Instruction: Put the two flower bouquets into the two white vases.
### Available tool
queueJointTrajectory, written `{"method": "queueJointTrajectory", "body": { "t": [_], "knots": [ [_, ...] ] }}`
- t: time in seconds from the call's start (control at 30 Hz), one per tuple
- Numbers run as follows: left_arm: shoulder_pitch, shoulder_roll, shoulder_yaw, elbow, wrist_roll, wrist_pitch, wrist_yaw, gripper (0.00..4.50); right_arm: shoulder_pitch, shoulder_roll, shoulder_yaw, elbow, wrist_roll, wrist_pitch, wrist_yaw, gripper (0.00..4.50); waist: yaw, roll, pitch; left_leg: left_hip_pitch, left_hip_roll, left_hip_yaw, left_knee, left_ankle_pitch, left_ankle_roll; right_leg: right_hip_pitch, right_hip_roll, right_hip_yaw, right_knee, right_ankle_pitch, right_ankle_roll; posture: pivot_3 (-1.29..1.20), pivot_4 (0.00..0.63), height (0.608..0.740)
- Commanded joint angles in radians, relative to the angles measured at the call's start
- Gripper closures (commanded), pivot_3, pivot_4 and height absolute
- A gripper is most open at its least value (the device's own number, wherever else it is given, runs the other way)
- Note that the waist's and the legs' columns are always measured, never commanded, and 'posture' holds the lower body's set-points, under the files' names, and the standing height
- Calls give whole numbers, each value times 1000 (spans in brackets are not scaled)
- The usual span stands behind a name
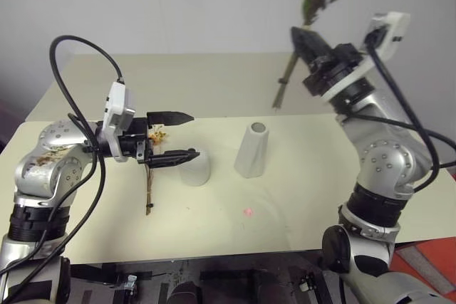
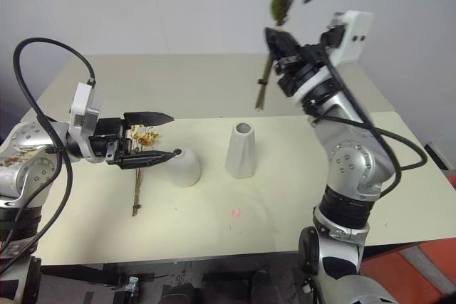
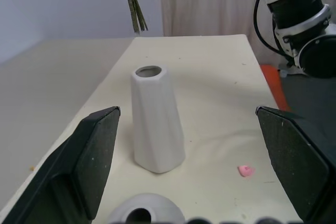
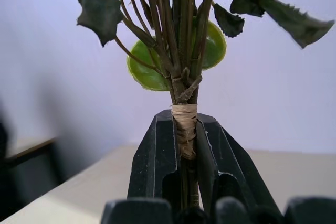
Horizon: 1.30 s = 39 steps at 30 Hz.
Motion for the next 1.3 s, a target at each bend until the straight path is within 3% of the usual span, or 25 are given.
{"method": "queueJointTrajectory", "body": {
  "t": [0.03,0.37,1.3],
  "knots": [
    [-35,10,6,9,0,-6,-14,0,22,-31,53,-25,-13,-81,32,4294,2,0,0,0,0,0,0,0,0,0,0,0,0,0,0,0,150,740],
    [-15,12,15,8,12,-24,-25,0,88,-90,137,5,-40,-145,63,4294,2,0,0,0,0,0,0,0,0,0,0,0,0,0,0,0,150,740],
    [8,20,27,-41,19,-6,17,0,107,-73,179,-11,-28,-187,22,4294,4,0,0,0,0,0,0,0,0,0,0,0,0,0,0,0,150,740]
  ]
}}
